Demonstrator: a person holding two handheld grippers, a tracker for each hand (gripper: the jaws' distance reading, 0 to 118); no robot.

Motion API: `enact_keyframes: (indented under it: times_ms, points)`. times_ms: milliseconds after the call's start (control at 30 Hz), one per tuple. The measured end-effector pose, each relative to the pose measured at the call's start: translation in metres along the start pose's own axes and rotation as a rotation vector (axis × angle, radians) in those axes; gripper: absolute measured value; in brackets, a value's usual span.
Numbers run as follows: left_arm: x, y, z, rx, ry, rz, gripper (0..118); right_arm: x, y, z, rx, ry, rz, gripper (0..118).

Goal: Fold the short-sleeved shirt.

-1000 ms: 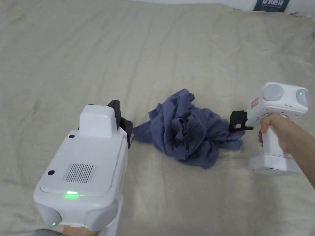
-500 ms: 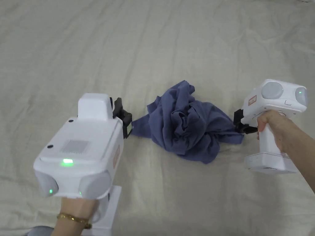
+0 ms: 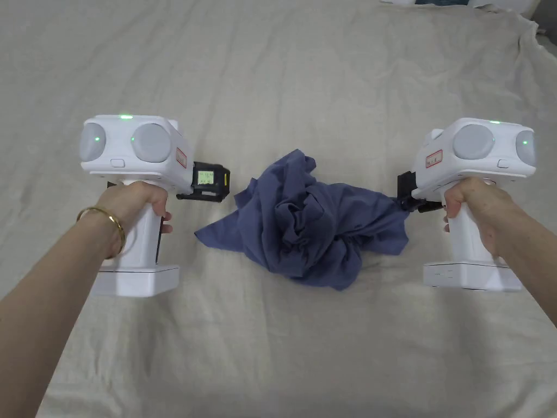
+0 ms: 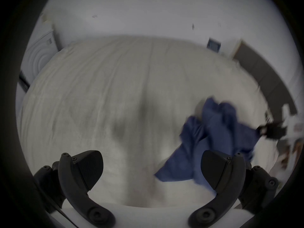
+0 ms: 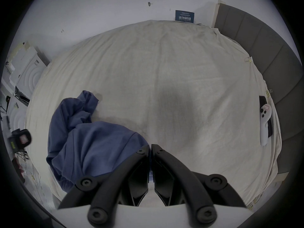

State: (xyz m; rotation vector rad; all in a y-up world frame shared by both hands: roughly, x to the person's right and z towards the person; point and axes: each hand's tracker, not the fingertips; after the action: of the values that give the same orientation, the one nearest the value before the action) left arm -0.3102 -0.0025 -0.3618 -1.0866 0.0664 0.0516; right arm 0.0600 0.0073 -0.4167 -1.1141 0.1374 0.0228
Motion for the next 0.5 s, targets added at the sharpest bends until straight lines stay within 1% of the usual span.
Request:
enact_keyframes:
  times_ms: [67, 100, 133, 233, 300, 400, 433, 500]
  points:
    - [0.01, -0.001, -0.017, -0.067, 0.071, -0.07, 118, 0.001, -0.001, 0.0, 0.002, -0.012, 0.011, 2]
    - [0.014, -0.003, -0.023, -0.095, 0.082, -0.093, 114, 0.001, -0.002, -0.001, 0.003, -0.014, 0.008, 2]
    - [0.017, -0.008, -0.026, -0.103, 0.075, -0.09, 110, 0.002, -0.003, -0.002, 0.004, -0.014, 0.007, 2]
    - [0.025, -0.014, -0.034, -0.132, 0.025, -0.055, 103, 0.002, -0.005, -0.006, -0.006, -0.017, 0.011, 2]
    - [0.03, -0.019, -0.035, -0.147, 0.006, -0.059, 96, 0.003, -0.006, -0.009, -0.011, -0.018, 0.009, 2]
    - [0.038, -0.023, -0.039, -0.184, 0.001, -0.074, 65, 0.003, -0.008, -0.011, -0.016, -0.017, 0.001, 2]
    - [0.04, -0.025, -0.04, -0.197, -0.003, -0.078, 52, 0.003, -0.008, -0.012, -0.018, -0.019, 0.001, 2]
    - [0.044, -0.029, -0.038, -0.192, -0.016, -0.078, 39, 0.003, -0.009, -0.013, -0.02, -0.018, -0.001, 2]
